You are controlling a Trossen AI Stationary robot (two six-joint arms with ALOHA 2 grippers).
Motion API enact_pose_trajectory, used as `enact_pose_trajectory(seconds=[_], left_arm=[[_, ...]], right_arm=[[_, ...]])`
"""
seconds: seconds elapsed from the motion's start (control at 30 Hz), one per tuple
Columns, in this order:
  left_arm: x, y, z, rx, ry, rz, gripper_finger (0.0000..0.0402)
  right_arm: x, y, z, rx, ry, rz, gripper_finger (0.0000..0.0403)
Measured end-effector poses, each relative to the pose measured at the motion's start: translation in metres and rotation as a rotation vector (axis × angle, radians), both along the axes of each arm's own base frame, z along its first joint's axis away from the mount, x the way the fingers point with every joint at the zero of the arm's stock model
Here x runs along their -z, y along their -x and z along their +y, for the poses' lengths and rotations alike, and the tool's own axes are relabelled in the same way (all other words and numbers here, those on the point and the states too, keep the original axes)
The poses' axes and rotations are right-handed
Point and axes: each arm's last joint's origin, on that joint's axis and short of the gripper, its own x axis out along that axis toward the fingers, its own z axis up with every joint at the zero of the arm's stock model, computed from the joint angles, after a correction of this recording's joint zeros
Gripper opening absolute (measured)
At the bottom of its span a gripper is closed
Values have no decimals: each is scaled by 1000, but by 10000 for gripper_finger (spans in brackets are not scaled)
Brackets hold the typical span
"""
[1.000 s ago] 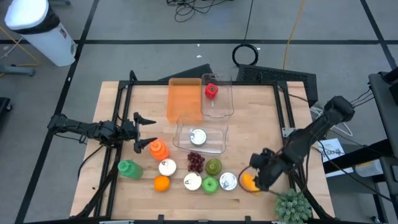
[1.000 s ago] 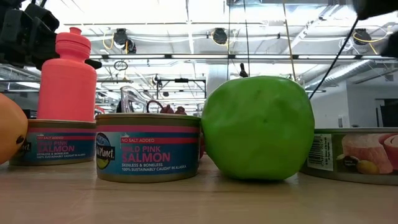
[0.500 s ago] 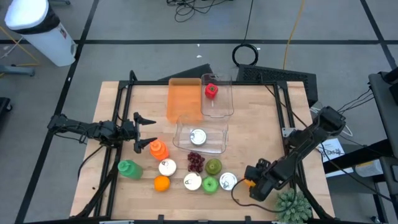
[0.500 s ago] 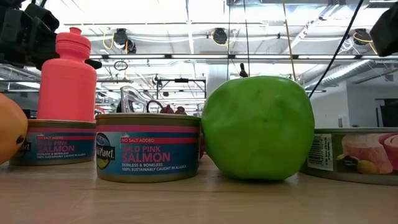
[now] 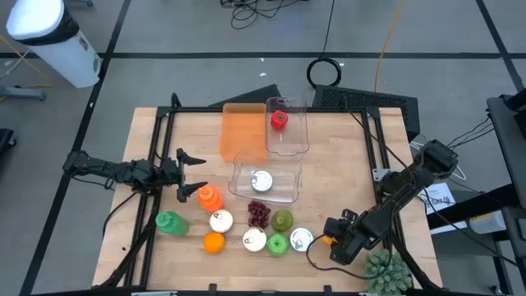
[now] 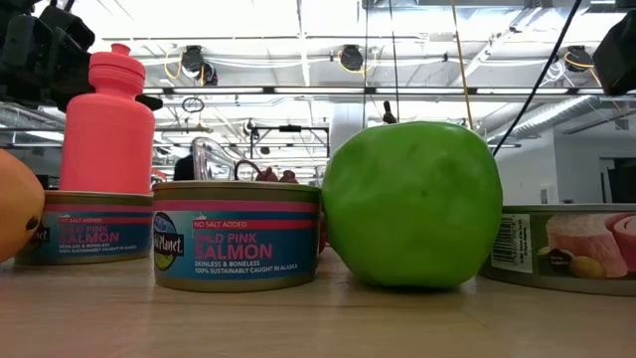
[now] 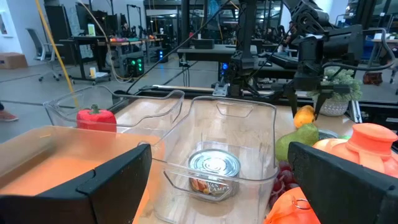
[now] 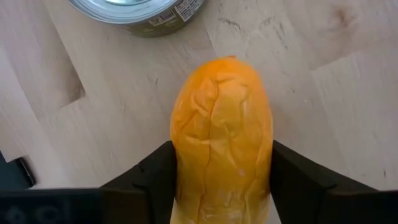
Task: Pick & Place Food Item
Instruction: Put the mango into the top transparent bin
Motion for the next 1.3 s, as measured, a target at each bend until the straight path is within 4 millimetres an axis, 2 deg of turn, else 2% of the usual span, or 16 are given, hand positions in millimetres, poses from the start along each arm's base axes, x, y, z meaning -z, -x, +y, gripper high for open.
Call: enact_pose_trajectory(seconds=[0.2, 0.37, 0.53, 0.67, 0.8, 0.9, 1.1, 1.3], left_arm=[[0, 0, 0, 0, 0, 0, 392], [0, 0, 0, 0, 0, 0, 392], [0, 0, 0, 0, 0, 0, 392], [0, 0, 0, 0, 0, 0, 392], [0, 0, 0, 0, 0, 0, 392], [0, 0, 0, 0, 0, 0, 392], [0, 0, 0, 0, 0, 0, 392], [0, 0, 0, 0, 0, 0, 392]], right_arm=[[-9, 0, -6, -27, -9, -17, 196], [-41, 0, -22, -43, -26, -157, 195], [-71, 3, -46, -72, 104, -361, 198], [-92, 2, -70, -74, 303, -518, 199], [-108, -5, -100, -7, 526, -607, 199], [-116, -19, -126, 54, 617, -635, 199], [-131, -53, -186, 189, 620, -780, 200], [-120, -70, -257, 161, 647, -767, 200]])
